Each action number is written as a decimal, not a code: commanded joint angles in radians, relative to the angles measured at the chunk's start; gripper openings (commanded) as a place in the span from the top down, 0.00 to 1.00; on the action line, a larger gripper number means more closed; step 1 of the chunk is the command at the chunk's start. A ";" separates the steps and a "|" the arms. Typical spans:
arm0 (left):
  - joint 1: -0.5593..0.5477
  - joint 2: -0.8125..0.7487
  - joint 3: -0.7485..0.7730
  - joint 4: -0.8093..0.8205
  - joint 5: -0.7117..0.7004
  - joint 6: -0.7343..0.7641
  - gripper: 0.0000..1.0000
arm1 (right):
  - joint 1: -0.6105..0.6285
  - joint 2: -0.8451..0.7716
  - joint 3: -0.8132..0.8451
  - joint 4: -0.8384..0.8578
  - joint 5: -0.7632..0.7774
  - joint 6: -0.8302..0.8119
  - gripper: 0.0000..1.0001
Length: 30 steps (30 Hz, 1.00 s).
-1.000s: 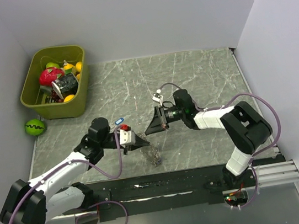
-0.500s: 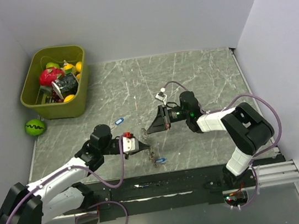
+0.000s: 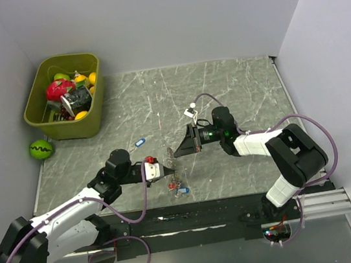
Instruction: Put the keys on the keyring
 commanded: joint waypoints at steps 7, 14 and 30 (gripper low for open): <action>-0.004 0.019 0.015 0.059 -0.053 0.001 0.89 | -0.008 -0.046 0.026 -0.129 0.053 -0.133 1.00; -0.004 0.004 -0.002 0.145 -0.027 -0.029 0.57 | -0.008 -0.052 0.012 -0.129 0.062 -0.141 1.00; 0.126 -0.062 0.000 0.445 0.008 -0.493 0.18 | -0.033 -0.019 -0.009 -0.022 0.001 -0.116 1.00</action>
